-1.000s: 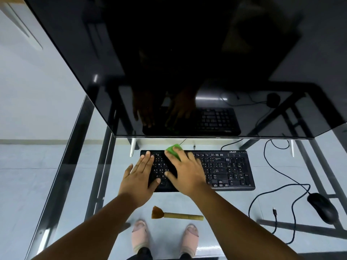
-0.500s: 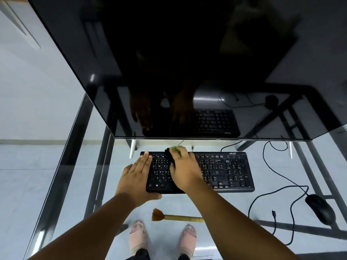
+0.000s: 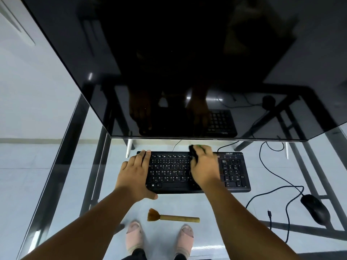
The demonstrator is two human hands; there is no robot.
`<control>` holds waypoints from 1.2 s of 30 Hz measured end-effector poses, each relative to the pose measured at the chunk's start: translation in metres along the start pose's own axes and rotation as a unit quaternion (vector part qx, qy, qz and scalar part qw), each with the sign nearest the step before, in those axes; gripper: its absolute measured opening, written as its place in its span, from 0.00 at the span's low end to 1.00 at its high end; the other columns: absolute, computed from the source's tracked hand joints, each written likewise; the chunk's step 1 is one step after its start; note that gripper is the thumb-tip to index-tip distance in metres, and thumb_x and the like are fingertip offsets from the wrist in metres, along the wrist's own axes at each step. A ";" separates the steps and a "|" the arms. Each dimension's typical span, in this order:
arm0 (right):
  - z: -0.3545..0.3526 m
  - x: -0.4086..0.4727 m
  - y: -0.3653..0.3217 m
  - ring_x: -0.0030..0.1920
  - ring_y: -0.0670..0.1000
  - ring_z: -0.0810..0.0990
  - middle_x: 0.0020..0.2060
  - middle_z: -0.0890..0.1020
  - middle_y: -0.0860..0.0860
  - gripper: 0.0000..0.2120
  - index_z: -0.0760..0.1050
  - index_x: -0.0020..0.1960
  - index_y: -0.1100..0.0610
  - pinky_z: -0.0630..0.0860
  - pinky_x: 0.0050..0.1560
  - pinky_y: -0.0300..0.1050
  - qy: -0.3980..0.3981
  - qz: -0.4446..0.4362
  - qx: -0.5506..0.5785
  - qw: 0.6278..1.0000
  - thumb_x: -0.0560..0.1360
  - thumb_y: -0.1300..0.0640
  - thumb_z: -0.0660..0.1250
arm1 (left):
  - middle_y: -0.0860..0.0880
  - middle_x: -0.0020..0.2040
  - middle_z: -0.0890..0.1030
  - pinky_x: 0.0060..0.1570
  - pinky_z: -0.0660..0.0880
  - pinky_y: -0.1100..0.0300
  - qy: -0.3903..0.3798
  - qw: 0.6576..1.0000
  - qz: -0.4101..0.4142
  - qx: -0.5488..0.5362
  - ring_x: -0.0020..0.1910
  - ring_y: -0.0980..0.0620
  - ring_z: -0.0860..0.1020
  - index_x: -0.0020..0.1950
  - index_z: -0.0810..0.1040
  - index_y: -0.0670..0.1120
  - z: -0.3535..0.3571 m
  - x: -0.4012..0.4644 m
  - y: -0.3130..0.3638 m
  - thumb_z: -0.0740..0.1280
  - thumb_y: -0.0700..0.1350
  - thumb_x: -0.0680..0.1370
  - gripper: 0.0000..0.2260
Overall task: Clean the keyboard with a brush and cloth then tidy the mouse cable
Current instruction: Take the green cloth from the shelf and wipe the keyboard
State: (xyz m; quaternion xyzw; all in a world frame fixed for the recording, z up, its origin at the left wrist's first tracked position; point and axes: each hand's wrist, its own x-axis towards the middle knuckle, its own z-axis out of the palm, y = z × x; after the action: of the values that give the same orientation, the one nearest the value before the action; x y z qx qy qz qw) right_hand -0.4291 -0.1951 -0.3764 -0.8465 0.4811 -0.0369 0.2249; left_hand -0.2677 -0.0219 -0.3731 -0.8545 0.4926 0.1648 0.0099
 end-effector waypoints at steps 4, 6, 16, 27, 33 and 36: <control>0.003 -0.013 0.003 0.66 0.54 0.65 0.72 0.64 0.47 0.25 0.64 0.74 0.48 0.65 0.72 0.49 -0.034 -0.105 -0.011 0.994 0.78 0.57 0.61 | 0.50 0.77 0.53 0.71 0.57 0.52 0.003 1.000 -0.015 -0.010 0.74 0.49 0.57 0.78 0.41 0.48 0.000 -0.001 0.002 0.71 0.70 0.54 0.63; -0.004 -0.014 0.022 0.68 0.54 0.65 0.72 0.63 0.46 0.25 0.64 0.75 0.48 0.64 0.72 0.48 -0.012 -0.082 -0.030 0.996 0.78 0.57 0.61 | 0.51 0.77 0.53 0.71 0.57 0.51 0.000 1.000 -0.024 -0.009 0.74 0.49 0.57 0.78 0.41 0.48 -0.001 0.000 0.005 0.72 0.69 0.53 0.63; -0.015 0.005 0.050 0.62 0.58 0.69 0.70 0.67 0.53 0.23 0.68 0.72 0.53 0.71 0.66 0.51 0.054 0.044 0.013 0.997 0.77 0.59 0.62 | 0.50 0.79 0.41 0.75 0.43 0.46 -0.014 0.999 -0.046 -0.011 0.78 0.49 0.41 0.78 0.38 0.48 0.002 0.010 0.052 0.68 0.74 0.57 0.62; -0.036 -0.008 0.121 0.57 0.60 0.74 0.68 0.70 0.53 0.24 0.70 0.71 0.54 0.70 0.63 0.50 0.100 0.030 -0.004 0.995 0.75 0.61 0.63 | 0.49 0.79 0.42 0.76 0.44 0.46 -0.044 0.999 -0.005 0.015 0.78 0.46 0.43 0.78 0.37 0.48 0.004 0.028 0.100 0.70 0.73 0.58 0.63; -0.045 0.011 0.123 0.58 0.61 0.72 0.68 0.70 0.55 0.23 0.68 0.72 0.55 0.70 0.62 0.51 0.097 0.100 0.012 0.990 0.77 0.60 0.60 | 0.50 0.79 0.45 0.75 0.45 0.47 -0.044 0.999 -0.019 0.019 0.78 0.47 0.44 0.78 0.39 0.49 0.003 0.030 0.104 0.72 0.72 0.56 0.63; -0.045 0.014 0.113 0.58 0.59 0.70 0.69 0.69 0.54 0.23 0.68 0.72 0.54 0.70 0.61 0.48 0.086 0.076 -0.004 0.993 0.77 0.60 0.60 | 0.51 0.79 0.45 0.75 0.45 0.48 -0.043 0.999 -0.023 0.014 0.78 0.48 0.45 0.78 0.40 0.49 0.003 0.030 0.104 0.73 0.71 0.56 0.64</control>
State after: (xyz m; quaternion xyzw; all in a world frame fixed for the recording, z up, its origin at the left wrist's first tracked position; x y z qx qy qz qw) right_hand -0.5247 -0.2719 -0.3850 -0.8019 0.5620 -0.0907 0.1815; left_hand -0.3426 -0.0996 -0.3699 -0.8572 0.4746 0.1942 0.0470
